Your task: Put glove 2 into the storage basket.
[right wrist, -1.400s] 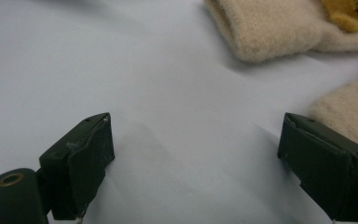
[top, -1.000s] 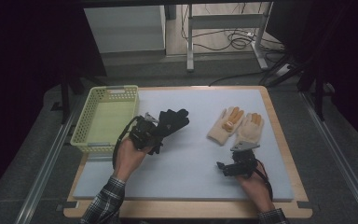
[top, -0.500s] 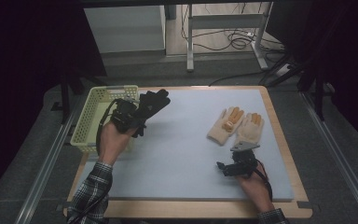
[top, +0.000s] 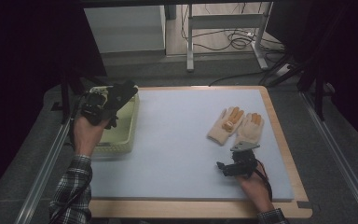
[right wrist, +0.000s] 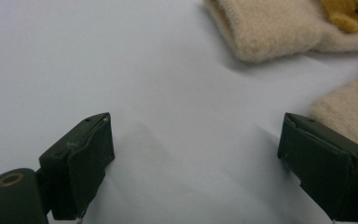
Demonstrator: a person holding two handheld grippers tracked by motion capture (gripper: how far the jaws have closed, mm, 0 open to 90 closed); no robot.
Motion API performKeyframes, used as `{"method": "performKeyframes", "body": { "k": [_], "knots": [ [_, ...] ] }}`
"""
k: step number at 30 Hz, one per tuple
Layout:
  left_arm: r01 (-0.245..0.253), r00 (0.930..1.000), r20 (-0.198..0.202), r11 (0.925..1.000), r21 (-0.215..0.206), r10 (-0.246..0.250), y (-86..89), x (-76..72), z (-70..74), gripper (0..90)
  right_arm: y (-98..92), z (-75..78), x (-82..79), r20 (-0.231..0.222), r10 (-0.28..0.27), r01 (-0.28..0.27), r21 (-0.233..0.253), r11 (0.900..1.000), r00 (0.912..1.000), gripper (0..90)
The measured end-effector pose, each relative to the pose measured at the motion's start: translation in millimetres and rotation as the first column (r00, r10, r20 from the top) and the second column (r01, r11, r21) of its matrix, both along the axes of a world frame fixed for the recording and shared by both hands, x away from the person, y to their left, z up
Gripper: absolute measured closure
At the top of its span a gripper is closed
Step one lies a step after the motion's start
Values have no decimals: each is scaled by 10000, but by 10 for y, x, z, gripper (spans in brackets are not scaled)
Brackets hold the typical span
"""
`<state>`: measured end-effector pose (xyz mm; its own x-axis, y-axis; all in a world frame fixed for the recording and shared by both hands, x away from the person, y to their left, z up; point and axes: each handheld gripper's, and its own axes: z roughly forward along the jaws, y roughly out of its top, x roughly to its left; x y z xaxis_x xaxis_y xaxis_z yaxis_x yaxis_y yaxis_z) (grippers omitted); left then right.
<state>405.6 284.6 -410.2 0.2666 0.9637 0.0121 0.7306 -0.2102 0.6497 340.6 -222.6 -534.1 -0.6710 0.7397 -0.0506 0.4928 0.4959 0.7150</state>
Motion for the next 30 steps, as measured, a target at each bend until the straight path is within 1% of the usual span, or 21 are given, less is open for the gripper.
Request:
{"method": "performKeyframes", "body": {
  "k": [2,4,8,9,12,17,18,21,23,24,27,29,30],
  "knots": [
    [-243,9997,18,9997,20,243,101,18,-30,667,0,0,0,-1,-1,1,0,10000,10000,101],
    [-471,9989,-66,9988,-101,471,198,43,-76,665,0,0,0,-5,-4,4,1,10000,10000,100],
    [-946,9953,-215,9954,-140,943,340,100,-214,664,1,0,-1,0,-7,7,3,10000,10000,101],
    [-1025,9944,-281,9946,-170,1020,367,121,-255,664,1,0,0,-2,-5,5,4,10000,10000,101],
    [-1261,9907,-518,9920,-41,1257,428,179,-377,662,1,0,0,0,-6,6,5,10000,10000,100],
    [-1450,9841,-1024,9894,102,1453,495,280,-544,657,1,0,0,8,-2,2,4,10000,10000,100],
    [-1447,9828,-1132,9893,203,1461,502,299,-570,656,1,0,-1,8,-3,3,5,10000,10000,101],
    [-1518,9761,-1468,9861,671,1602,494,364,-644,653,1,0,0,6,-1,1,9,10000,10000,101],
    [-1579,9688,-1803,9842,802,1701,501,409,-690,649,1,0,0,-1,-4,4,11,10000,10000,100],
    [-1661,9654,-1889,9824,854,1796,505,430,-715,647,1,0,0,4,-3,3,9,10000,10000,101],
    [-1818,9524,-2278,9773,1089,2025,523,490,-776,642,1,0,0,1,-2,2,11,10000,10000,100],
    [-1868,9441,-2532,9755,1165,2110,535,530,-816,635,0,0,1,0,-2,2,14,10000,10000,100],
    [-1902,9374,-2707,9733,1285,2189,535,557,-834,629,0,0,1,-1,-1,1,14,10000,10000,100]
  ]
}}
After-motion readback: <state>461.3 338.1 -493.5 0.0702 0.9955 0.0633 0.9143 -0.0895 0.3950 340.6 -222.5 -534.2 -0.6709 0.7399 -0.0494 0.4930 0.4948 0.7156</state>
